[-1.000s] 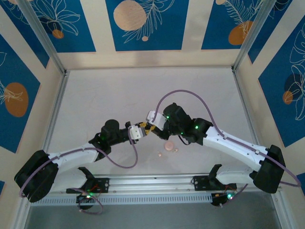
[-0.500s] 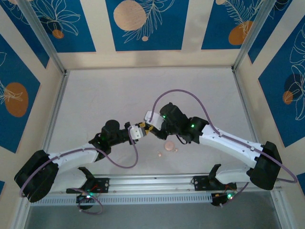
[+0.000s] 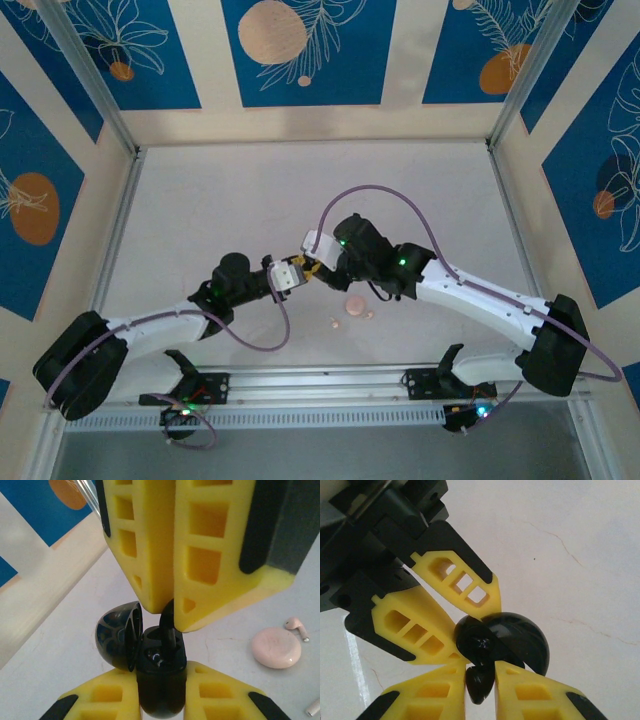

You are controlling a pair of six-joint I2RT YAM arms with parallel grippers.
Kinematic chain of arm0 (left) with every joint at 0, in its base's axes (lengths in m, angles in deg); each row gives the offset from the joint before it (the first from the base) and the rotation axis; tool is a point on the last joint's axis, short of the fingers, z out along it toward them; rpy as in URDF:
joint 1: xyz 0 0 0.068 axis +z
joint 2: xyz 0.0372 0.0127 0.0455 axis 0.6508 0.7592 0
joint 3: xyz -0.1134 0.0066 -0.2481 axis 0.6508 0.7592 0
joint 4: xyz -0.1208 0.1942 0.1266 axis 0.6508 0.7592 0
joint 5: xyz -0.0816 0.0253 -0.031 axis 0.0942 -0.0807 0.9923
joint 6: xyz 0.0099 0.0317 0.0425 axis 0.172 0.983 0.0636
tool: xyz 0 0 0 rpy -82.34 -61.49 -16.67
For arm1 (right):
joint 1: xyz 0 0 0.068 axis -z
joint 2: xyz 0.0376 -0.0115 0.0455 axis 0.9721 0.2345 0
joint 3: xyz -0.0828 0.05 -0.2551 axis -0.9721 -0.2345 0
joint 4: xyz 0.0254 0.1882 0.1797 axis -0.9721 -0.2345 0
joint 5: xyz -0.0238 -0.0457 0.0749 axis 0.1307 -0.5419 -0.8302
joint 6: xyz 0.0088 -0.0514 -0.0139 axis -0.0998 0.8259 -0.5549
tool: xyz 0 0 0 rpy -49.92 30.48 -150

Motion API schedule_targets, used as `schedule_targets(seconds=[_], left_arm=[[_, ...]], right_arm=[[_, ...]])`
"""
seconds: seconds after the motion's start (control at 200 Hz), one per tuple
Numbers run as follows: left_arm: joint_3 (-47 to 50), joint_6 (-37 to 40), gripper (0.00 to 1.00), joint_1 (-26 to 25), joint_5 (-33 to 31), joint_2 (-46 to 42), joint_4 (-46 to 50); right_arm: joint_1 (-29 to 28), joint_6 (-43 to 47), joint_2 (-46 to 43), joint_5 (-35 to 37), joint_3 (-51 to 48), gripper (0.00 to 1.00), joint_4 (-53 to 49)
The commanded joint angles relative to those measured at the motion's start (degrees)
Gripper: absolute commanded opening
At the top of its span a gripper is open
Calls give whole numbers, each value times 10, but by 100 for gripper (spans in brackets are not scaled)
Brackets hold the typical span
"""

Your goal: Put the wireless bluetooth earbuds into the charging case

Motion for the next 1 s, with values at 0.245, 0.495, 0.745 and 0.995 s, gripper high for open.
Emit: schedule_targets(seconds=[0.245,0.495,0.745,0.995], left_arm=[[9,-77,19,-13,12,37,-173],[9,-121,20,-13,22,90,-262],[9,-128,20,-13,24,104,-278],[8,-131,21,-13,24,106,-274]], right_arm=[[43,-57,-28,-27,-10,35,32],[61,-74,-43,-60,-15,47,50],[82,-93,-90,-92,-36,57,78],[115,-124,-140,-179,-54,62,109]])
